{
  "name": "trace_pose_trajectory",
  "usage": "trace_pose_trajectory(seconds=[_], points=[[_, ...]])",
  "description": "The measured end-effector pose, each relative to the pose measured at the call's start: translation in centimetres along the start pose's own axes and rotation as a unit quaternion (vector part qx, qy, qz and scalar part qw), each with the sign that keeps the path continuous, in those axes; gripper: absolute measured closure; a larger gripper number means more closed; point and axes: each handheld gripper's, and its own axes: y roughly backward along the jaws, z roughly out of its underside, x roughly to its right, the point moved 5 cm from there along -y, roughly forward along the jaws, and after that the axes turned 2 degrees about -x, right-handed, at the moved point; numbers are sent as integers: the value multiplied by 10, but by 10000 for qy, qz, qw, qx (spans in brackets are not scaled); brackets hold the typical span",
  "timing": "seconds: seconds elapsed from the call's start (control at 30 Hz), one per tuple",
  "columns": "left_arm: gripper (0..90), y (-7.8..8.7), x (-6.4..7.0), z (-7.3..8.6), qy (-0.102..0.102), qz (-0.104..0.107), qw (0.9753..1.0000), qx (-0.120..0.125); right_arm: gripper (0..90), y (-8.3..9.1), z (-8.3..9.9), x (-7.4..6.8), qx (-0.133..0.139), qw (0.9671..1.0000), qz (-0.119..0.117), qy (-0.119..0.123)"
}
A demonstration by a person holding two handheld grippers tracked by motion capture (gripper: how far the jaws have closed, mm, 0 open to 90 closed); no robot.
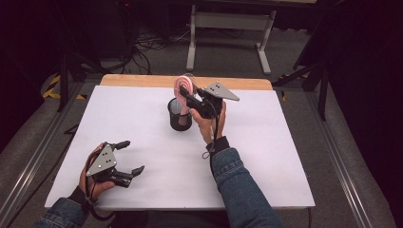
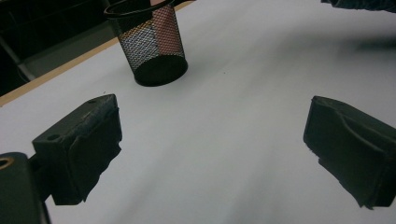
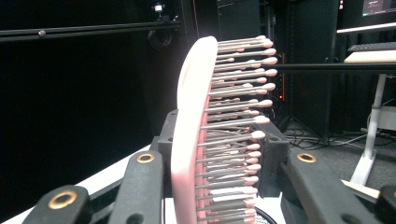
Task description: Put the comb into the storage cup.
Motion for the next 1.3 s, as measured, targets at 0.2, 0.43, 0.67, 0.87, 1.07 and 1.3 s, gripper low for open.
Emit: trace_pose_trajectory(seconds=[0.2,0.43,0.67,0.87,1.07,1.3], points=[[55,0,0,0,-14,-3,10000,-16,632,-1,4,0,-25,10000,-18,-30],[55,0,0,0,-6,-6,10000,-15,631,-2,7,0,-96,9999,-4,-28],[55,0,0,0,2,3,10000,-13,631,-3,9,1,-153,9999,-7,-57],[56,0,0,0,1,14,10000,-14,630,-5,11,0,-169,9998,-9,-67],[56,0,1,0,2,20,10000,-18,630,-5,13,1,-200,9998,-9,-72],[57,0,1,0,4,24,10000,-19,630,-7,16,3,-251,9997,-1,-70]])
